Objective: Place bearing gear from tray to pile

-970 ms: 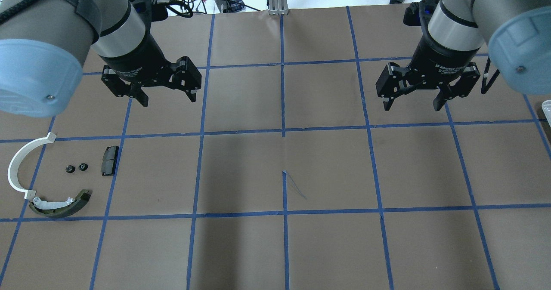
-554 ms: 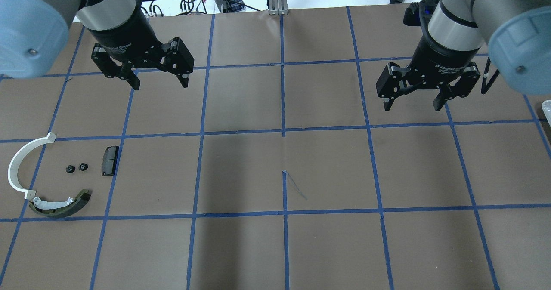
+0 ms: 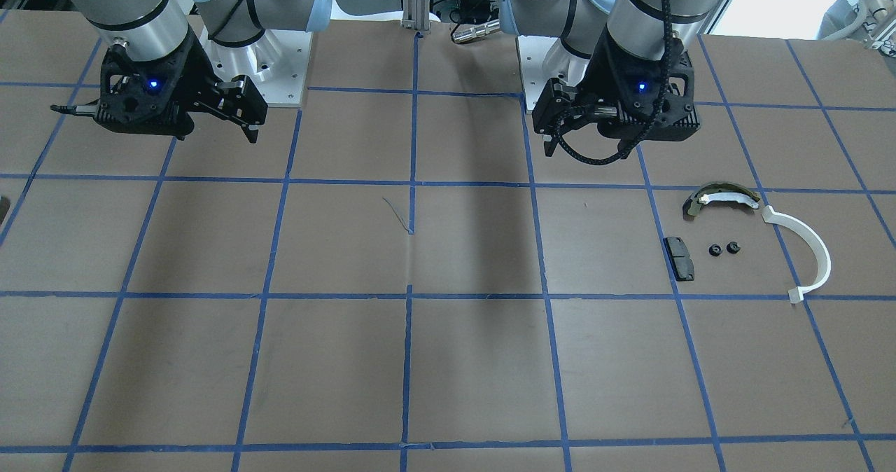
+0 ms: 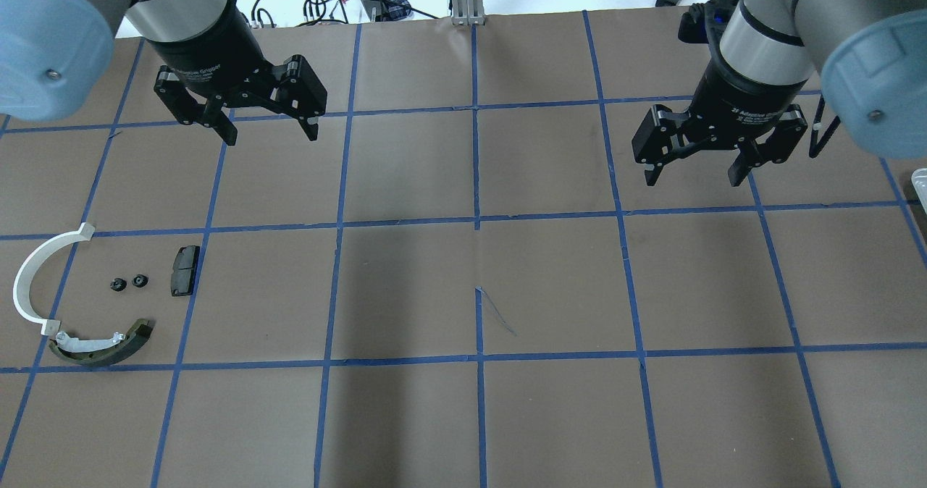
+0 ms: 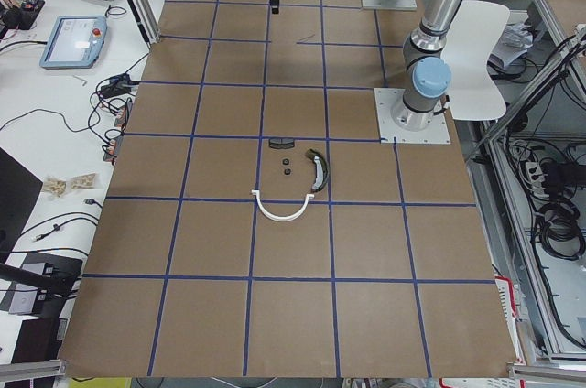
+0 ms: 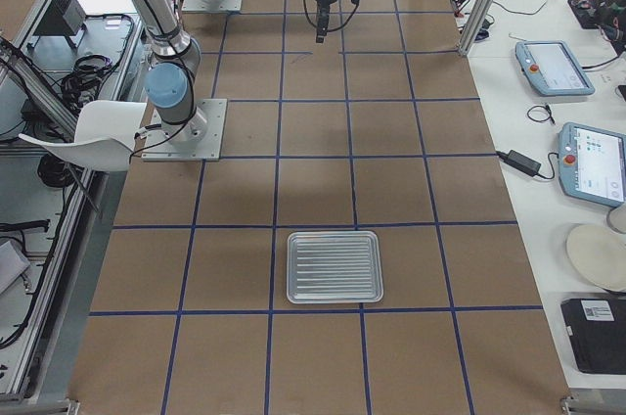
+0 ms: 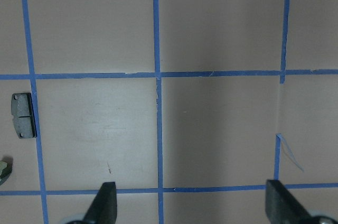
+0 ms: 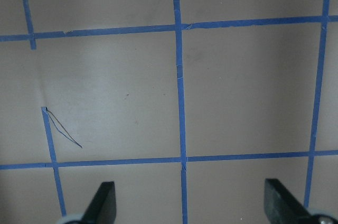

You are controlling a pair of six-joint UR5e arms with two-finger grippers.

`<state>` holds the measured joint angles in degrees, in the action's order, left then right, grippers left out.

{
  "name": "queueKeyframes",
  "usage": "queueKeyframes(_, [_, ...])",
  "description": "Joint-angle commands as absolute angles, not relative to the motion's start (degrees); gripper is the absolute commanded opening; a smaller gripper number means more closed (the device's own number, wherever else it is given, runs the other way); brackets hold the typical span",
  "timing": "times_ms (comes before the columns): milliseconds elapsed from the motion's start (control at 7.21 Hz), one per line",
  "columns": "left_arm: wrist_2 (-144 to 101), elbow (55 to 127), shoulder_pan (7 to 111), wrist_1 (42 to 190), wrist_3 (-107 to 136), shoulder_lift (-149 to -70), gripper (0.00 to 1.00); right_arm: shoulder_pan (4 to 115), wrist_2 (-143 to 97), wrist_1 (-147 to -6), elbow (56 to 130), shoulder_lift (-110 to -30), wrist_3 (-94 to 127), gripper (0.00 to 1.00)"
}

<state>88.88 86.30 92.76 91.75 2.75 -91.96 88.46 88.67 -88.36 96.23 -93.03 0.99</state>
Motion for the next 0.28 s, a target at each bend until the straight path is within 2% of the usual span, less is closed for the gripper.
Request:
queueKeyframes(0, [88.95,86.31,92.81,91.93,2.73,-91.93,1.0,88.5,88.68,-88.24,95.89,-93.08,1.14,1.0])
queueKeyframes(139, [88.95,86.4,92.81,91.93,2.81,-91.93,1.0,88.42,88.77,-88.24,95.37,-93.25,1.06,1.0])
